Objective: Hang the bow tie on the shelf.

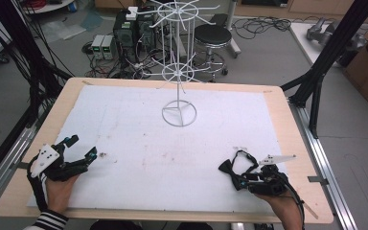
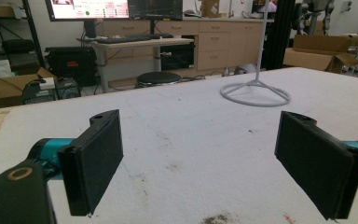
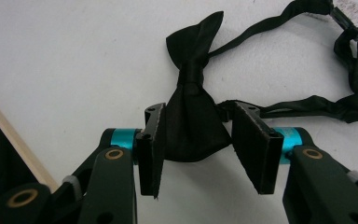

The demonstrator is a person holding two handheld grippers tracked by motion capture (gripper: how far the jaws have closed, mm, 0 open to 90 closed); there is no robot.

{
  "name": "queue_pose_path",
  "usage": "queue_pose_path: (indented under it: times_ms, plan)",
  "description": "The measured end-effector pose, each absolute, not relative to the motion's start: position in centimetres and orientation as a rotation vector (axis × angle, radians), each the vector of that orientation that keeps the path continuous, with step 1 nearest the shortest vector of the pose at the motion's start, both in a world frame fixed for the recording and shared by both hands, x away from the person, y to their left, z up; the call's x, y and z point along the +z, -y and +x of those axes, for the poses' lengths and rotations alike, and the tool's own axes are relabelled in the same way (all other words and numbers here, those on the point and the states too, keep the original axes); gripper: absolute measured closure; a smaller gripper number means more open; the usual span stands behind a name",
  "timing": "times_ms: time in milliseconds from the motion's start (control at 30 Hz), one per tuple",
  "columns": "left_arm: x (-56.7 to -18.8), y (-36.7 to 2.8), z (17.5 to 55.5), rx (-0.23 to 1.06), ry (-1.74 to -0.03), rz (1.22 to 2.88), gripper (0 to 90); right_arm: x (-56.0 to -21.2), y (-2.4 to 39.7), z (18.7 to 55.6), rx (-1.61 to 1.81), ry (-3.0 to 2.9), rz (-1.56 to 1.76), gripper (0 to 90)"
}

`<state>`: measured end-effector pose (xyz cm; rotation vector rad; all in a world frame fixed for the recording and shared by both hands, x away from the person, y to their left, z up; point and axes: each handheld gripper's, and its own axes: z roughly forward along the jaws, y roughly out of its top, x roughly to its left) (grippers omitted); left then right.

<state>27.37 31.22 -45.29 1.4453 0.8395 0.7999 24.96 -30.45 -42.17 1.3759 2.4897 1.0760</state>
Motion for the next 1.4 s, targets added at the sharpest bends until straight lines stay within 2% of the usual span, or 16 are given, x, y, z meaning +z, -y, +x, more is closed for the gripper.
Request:
queue_pose_path:
  times_ms: [133,300,600,933,1400]
  plan:
    - [-45.3,-31.2,27.4,0.799,-0.84,1.446,15.4,-42.4,30.5,25.1,1.067,-2.495,1.39,56.6]
    - [-45.3,-31.2,27.4,0.798,-0.841,1.447,15.4,-43.0,30.8,25.3,1.056,-2.508,1.419,63.7]
    - [-45.3,-31.2,27.4,0.798,-0.841,1.448,15.4,-43.3,31.0,25.5,1.071,-2.528,1.431,84.6]
    - [-45.3,-31.2,27.4,0.8,-0.839,1.45,15.4,-43.1,30.6,25.4,1.054,-2.517,1.368,85.9]
    - [-45.3,-31.2,27.4,0.801,-0.839,1.456,15.5,-42.0,30.0,25.4,1.203,-2.391,1.225,86.6]
